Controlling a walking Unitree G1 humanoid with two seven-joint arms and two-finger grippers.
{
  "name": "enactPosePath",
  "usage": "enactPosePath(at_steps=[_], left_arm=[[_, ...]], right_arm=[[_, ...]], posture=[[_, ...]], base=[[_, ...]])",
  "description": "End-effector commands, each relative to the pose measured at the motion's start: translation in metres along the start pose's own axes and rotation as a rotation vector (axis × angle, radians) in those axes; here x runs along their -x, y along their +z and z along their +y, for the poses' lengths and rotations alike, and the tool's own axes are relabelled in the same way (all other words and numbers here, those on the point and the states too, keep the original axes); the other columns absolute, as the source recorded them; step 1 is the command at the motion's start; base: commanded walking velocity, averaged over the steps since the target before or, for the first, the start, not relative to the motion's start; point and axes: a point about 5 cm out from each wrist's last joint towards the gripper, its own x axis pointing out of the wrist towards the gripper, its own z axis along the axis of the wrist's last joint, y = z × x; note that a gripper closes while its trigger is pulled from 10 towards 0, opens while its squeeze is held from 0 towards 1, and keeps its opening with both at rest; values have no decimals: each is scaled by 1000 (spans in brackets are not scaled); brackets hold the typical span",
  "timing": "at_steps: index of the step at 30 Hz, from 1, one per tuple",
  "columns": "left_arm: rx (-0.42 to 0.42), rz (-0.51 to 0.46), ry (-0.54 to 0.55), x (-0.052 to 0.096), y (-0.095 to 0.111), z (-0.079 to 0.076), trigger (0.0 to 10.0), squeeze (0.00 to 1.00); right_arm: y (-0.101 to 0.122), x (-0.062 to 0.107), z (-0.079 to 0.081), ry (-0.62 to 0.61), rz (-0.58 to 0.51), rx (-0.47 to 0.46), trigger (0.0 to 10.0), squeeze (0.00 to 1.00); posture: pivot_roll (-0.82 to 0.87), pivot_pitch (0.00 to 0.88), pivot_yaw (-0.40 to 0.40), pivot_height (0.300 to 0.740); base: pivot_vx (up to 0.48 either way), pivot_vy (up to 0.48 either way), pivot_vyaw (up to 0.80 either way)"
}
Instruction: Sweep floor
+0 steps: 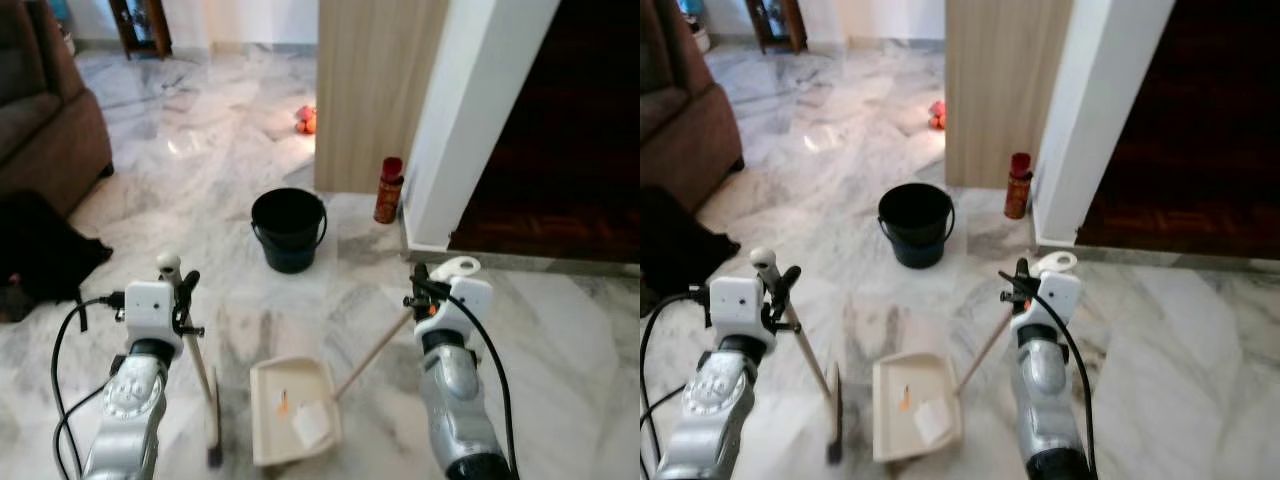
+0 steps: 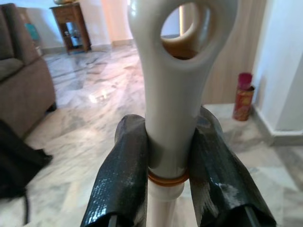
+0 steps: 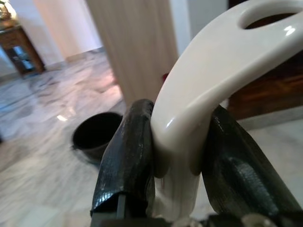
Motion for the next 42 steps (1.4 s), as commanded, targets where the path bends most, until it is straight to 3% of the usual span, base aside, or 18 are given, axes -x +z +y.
enactPosePath(at_steps=[1,42], left_arm=[[-11,-53,17,-2,12,8,10000,0],[-4,-48,6,-1,12,8,10000,0]], right_arm=[[12,-5,11,29,-55,-14,10000,0],[12,-6,11,19,-51,-20,10000,0]], posture=[[169,38,-1,740],[169,30,1,740]], base=[[334,0,0],[336,0,0]])
